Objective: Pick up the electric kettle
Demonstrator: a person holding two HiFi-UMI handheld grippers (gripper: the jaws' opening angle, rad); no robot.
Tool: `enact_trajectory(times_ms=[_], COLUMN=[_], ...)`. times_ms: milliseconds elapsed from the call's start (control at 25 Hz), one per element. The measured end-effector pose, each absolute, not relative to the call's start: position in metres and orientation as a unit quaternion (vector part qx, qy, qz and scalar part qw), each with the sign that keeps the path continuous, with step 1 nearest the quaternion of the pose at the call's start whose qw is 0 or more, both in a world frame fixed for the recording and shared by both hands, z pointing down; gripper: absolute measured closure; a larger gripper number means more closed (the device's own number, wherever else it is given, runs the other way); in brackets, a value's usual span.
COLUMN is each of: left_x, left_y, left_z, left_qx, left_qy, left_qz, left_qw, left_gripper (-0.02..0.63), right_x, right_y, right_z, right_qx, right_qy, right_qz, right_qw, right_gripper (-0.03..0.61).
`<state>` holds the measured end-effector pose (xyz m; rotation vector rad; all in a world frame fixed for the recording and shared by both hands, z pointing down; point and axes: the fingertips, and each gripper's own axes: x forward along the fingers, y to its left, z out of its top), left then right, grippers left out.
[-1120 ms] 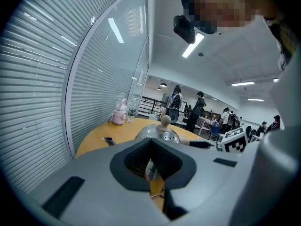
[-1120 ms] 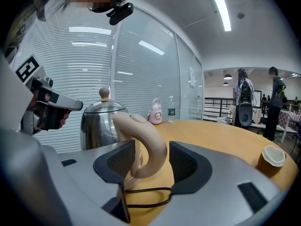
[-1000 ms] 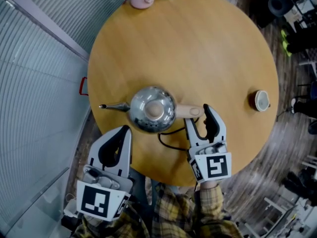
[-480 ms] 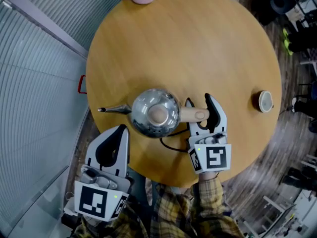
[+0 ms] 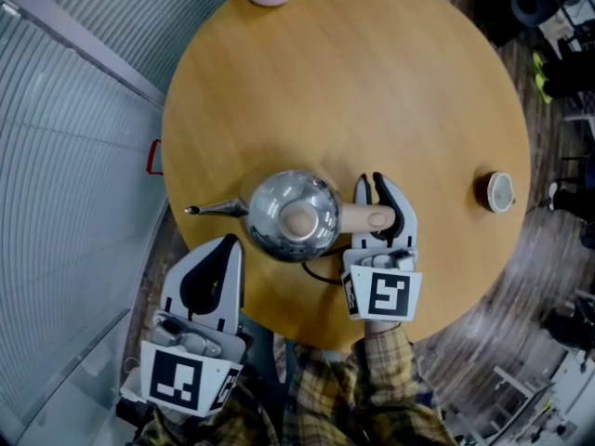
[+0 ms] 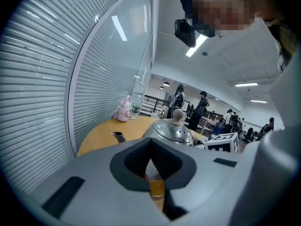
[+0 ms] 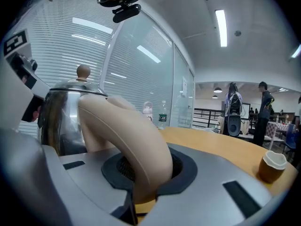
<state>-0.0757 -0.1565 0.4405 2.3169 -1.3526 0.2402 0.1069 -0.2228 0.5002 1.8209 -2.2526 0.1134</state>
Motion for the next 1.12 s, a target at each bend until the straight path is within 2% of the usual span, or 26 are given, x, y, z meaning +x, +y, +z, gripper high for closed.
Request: enact_trajectory(times_ms=[200,400,1120], left_x=[-0.076,-0.076,-0.082], left_y=[-0.158,-0.148,-0.143], left_z=[0.436,0.443,0.417], left_qx=[0.840,0.838,0.838], left_qy=[-0.494,-0.488,-0.504], left_qz=[0.078,0.089,0.070], left_qw=[0.210,0.228,0.197], left_gripper=[0.612,0.612,0.612], right_x=[0.111,0.112,0.117], right_y=[-0.224,-0.224,-0.218], right_z=[0.501,0.500,0.480], right_qx=[0.646,0.658,0.692], right_qy=[-0.753,-0.743,-0.717], right_qz=[0.038,0.039,0.041], right_qw=[0.120,0.118,0.076], right_gripper=[0.503,0.508,0.508])
